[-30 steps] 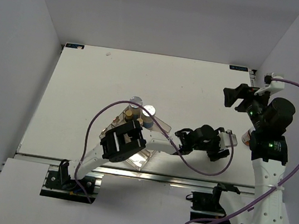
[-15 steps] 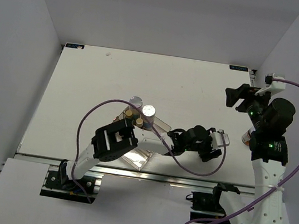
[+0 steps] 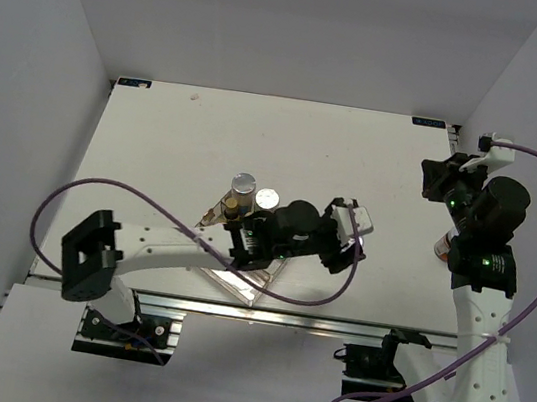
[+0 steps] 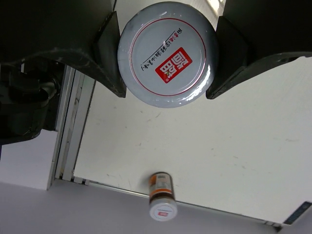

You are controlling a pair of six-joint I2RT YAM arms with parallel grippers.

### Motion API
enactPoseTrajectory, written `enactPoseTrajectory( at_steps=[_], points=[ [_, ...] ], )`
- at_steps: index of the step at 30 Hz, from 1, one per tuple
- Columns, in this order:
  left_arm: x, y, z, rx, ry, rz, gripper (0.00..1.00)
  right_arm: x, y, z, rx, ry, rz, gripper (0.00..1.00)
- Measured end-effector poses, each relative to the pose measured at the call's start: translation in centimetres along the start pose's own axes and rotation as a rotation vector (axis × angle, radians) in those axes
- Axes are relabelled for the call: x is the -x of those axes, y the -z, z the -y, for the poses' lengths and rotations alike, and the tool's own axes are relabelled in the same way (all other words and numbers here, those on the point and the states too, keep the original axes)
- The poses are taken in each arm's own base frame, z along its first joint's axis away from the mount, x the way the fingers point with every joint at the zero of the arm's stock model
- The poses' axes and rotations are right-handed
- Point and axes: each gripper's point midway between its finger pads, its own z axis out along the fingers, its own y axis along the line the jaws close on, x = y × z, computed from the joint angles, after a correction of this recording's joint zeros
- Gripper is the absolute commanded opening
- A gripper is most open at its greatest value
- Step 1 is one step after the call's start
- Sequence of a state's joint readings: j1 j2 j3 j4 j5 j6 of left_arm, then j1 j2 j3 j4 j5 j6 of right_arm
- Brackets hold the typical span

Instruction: Organize the condiment bottles

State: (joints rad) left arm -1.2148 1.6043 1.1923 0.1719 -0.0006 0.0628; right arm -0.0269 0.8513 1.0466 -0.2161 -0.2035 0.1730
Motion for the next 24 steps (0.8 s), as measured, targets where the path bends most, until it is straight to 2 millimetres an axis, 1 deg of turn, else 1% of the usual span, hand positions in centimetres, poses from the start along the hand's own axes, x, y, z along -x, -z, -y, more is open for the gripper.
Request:
enactPoseTrajectory(
  at_steps=[1, 4, 6, 7, 10, 11, 12, 13, 17, 20, 22, 24],
  points=[
    [0.9, 1.1, -0.4, 0.021, 0.007, 0.01, 0.0, -0.1, 0.0, 0.0, 0.001, 0.0, -0.001, 0.06],
    [2.4, 4.6, -1.9, 0.11, 0.041, 0.004, 0.0, -0.7, -0.2, 0.2, -0.001, 0.0, -0.015, 0.06],
    [2.5, 6.9, -3.1, 0.186, 0.075, -0.014, 0.0, -0.9, -0.4, 0.2, -0.001, -0.001, -0.023, 0.06],
    [2.3, 8.4, -3.7, 0.227, 0.096, -0.029, 0.0, -1.0, -0.5, 0.3, 0.0, 0.0, -0.028, 0.06],
    [0.7, 12.8, -5.3, 0.35, 0.158, -0.074, 0.0, -1.2, -0.6, 0.3, 0.003, 0.0, -0.034, 0.07],
    [-0.1, 14.4, -6.0, 0.398, 0.18, -0.089, 0.0, -1.3, -0.6, 0.3, 0.004, 0.001, -0.036, 0.07],
    [-0.7, 15.5, -6.3, 0.427, 0.193, -0.098, 0.0, -1.3, -0.6, 0.2, 0.006, 0.002, -0.036, 0.07],
    [-1.9, 17.6, -6.9, 0.481, 0.222, -0.107, 0.0, -1.3, -0.7, 0.2, 0.007, 0.003, -0.037, 0.07],
    [-5.3, 22.4, -8.5, 0.628, 0.281, -0.125, 0.0, -1.4, -0.7, 0.2, 0.014, 0.005, -0.041, 0.08],
    [-7.7, 24.2, -9.7, 0.728, 0.304, -0.153, 0.0, -1.6, -0.9, 0.0, 0.024, 0.003, -0.048, 0.09],
    [-9.1, 24.5, -10.6, 0.786, 0.312, -0.186, 0.0, -1.7, -0.9, 0.0, 0.027, 0.002, -0.052, 0.09],
    [-10.6, 24.4, -11.5, 0.839, 0.321, -0.224, 0.0, -2.0, -1.0, 0.1, 0.027, 0.001, -0.058, 0.1]
  ],
)
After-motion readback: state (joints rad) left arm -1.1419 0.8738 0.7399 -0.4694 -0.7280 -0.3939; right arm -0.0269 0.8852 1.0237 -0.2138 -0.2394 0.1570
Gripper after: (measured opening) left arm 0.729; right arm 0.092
